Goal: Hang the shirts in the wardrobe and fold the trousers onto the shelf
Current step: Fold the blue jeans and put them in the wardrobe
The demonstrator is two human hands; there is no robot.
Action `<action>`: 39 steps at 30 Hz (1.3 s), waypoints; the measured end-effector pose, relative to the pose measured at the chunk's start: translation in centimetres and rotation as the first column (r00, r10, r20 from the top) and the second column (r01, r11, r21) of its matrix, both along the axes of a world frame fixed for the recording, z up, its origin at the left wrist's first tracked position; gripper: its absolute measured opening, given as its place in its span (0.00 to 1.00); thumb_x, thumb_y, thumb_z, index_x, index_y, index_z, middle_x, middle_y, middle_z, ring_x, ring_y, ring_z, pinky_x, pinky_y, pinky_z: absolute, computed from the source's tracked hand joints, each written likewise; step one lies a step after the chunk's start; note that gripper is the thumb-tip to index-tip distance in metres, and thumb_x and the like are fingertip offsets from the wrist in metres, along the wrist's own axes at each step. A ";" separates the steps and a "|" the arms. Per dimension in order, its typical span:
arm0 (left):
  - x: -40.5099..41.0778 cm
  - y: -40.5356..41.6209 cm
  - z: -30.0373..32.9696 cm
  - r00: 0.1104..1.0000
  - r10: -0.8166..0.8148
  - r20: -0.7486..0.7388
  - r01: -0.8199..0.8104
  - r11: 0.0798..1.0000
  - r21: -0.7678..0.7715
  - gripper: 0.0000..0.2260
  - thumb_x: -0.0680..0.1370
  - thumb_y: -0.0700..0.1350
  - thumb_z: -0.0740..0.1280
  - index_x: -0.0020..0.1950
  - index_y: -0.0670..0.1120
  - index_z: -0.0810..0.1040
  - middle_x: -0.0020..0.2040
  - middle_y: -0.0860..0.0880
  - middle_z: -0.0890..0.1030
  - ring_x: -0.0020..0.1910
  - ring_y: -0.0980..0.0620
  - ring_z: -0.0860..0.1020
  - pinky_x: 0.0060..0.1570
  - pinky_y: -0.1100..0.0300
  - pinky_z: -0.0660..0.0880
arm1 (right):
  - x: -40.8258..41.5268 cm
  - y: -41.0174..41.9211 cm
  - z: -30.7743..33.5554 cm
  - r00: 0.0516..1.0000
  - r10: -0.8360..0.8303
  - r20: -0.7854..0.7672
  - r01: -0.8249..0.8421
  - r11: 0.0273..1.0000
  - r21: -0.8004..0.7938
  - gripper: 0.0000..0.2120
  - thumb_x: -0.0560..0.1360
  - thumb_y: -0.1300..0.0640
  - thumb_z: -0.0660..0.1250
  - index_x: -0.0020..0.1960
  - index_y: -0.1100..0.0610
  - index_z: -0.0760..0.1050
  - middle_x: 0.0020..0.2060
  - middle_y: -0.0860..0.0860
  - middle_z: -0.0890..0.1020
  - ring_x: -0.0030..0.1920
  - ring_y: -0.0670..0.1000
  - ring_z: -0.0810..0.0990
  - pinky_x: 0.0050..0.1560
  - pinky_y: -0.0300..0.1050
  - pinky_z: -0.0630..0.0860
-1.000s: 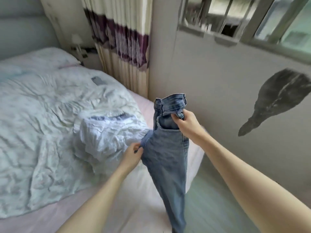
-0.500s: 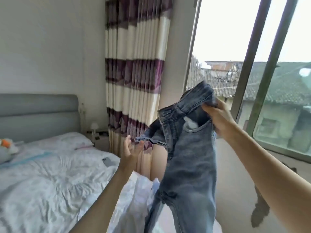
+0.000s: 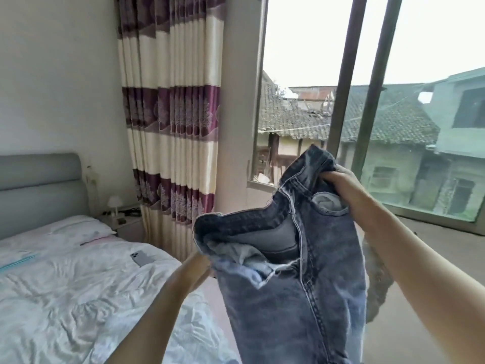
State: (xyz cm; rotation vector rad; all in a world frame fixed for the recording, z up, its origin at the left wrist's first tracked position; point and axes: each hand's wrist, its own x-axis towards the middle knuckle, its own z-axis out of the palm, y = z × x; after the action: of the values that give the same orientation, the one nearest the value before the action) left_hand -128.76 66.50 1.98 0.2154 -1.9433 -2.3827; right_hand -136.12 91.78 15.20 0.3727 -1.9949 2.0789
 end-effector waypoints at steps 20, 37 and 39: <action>-7.7 11.4 -0.4 0.973 0.009 0.232 -0.014 1.000 0.018 0.09 0.75 0.40 0.66 0.54 0.38 0.77 0.47 0.39 0.81 0.47 0.43 0.79 0.51 0.53 0.75 | -0.8 5.8 -12.7 0.941 -0.313 0.130 0.261 0.913 0.312 0.07 0.73 0.63 0.62 0.39 0.65 0.75 0.37 0.60 0.80 0.36 0.50 0.74 0.35 0.40 0.70; -2.5 15.4 3.5 0.944 -0.115 -0.309 0.183 0.962 0.203 0.04 0.75 0.38 0.65 0.46 0.44 0.80 0.39 0.45 0.84 0.36 0.49 0.83 0.32 0.61 0.78 | 8.6 6.5 -8.8 0.960 0.265 0.091 -0.265 0.964 -0.014 0.23 0.72 0.78 0.53 0.53 0.58 0.78 0.63 0.57 0.76 0.62 0.51 0.76 0.59 0.45 0.76; -1.8 15.1 3.9 0.965 -0.068 -0.252 0.124 0.969 0.214 0.05 0.77 0.38 0.62 0.46 0.43 0.77 0.36 0.46 0.83 0.32 0.50 0.82 0.30 0.62 0.78 | 9.3 8.4 -9.0 0.993 -0.098 -0.067 0.103 0.992 0.071 0.18 0.74 0.73 0.57 0.53 0.56 0.77 0.53 0.55 0.81 0.56 0.54 0.79 0.54 0.45 0.78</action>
State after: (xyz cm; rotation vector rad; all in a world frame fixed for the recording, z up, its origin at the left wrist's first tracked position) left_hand -130.59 81.62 5.86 -0.1609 -1.6087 -2.5515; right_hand -126.84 100.16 6.24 0.3399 -2.0158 1.9132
